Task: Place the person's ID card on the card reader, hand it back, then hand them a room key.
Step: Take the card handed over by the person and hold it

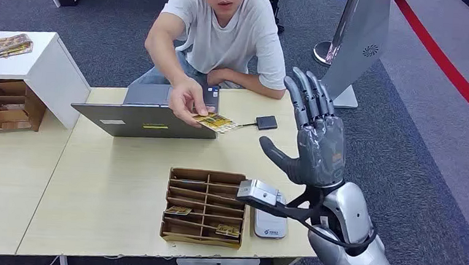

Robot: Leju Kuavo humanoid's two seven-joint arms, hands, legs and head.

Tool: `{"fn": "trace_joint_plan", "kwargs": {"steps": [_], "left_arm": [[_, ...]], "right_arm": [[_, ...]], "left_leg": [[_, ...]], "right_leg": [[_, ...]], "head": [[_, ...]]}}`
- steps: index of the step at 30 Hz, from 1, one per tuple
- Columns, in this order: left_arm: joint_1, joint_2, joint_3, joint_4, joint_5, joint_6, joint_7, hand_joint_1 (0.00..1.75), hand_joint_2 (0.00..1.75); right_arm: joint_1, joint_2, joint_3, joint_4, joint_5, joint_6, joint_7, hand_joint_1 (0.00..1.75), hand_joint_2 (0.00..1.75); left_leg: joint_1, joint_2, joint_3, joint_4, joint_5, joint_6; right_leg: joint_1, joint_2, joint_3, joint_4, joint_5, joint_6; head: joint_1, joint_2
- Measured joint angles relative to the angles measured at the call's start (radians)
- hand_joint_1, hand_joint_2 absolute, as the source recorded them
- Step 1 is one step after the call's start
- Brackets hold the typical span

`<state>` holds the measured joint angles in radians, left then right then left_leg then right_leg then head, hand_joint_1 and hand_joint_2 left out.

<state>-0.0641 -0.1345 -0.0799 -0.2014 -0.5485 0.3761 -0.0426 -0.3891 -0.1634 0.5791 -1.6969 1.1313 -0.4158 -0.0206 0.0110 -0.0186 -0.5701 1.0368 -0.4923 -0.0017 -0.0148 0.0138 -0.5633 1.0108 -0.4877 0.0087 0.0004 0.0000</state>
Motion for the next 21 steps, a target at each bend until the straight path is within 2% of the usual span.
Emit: {"fn": "trace_joint_plan", "kwargs": {"steps": [7, 21], "left_arm": [[-0.011, 0.000, -0.021, 0.000, -0.018, -0.017, 0.010, 0.00, 0.00], [-0.015, 0.005, -0.036, 0.000, -0.036, -0.026, 0.009, 0.00, 0.00]], "right_arm": [[-0.052, -0.029, 0.010, 0.092, 0.157, -0.001, 0.079, 0.00, 1.75], [-0.053, -0.066, 0.021, 0.149, 0.185, -0.002, 0.103, 0.00, 1.75]], "left_leg": [[0.000, 0.000, 0.000, 0.000, 0.000, 0.000], [0.000, 0.000, 0.000, 0.000, 0.000, 0.000]], "right_leg": [[0.000, 0.000, 0.000, 0.000, 0.000, 0.000], [0.000, 0.000, 0.000, 0.000, 0.000, 0.000]], "head": [[0.000, 0.000], [0.000, 0.000]]}}
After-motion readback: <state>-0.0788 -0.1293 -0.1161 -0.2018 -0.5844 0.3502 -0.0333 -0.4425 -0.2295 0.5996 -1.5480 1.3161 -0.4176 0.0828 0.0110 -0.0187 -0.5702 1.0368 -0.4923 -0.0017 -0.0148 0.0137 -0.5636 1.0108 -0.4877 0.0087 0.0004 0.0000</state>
